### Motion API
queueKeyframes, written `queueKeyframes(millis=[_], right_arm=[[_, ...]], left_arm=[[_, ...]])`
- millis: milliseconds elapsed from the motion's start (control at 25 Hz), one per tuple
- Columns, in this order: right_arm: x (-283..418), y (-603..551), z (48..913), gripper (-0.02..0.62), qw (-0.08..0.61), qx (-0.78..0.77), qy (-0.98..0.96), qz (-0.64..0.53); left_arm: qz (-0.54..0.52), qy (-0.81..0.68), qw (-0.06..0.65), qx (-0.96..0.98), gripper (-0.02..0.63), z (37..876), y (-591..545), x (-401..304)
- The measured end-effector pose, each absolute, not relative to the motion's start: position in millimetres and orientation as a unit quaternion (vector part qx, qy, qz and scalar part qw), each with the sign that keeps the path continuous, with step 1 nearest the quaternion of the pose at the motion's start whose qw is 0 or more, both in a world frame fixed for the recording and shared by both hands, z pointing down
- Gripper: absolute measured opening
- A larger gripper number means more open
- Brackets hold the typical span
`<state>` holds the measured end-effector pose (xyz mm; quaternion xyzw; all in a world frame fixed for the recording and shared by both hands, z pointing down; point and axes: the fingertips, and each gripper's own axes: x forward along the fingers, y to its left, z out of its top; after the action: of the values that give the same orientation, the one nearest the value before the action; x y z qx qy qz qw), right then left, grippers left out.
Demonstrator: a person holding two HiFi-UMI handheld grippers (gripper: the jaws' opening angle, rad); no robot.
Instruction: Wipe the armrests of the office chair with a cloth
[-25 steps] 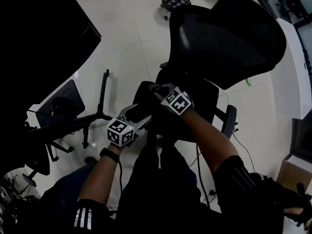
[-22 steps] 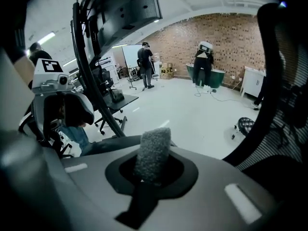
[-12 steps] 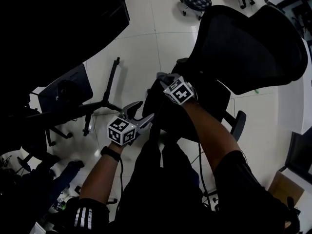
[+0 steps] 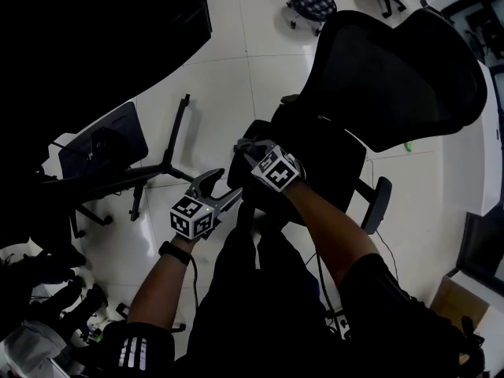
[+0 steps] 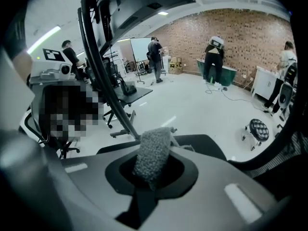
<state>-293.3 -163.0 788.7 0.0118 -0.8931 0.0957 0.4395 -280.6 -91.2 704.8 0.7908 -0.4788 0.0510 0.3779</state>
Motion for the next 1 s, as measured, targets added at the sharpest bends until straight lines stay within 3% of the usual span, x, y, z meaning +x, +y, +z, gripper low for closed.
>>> queueKeyframes(millis=[1000], right_arm=[[-266,-25,784,0.037,0.454,-0.104,-0.883,0.054]], left_arm=[[0.041,-0.486,0.380,0.786,0.337,689,-40,-277]])
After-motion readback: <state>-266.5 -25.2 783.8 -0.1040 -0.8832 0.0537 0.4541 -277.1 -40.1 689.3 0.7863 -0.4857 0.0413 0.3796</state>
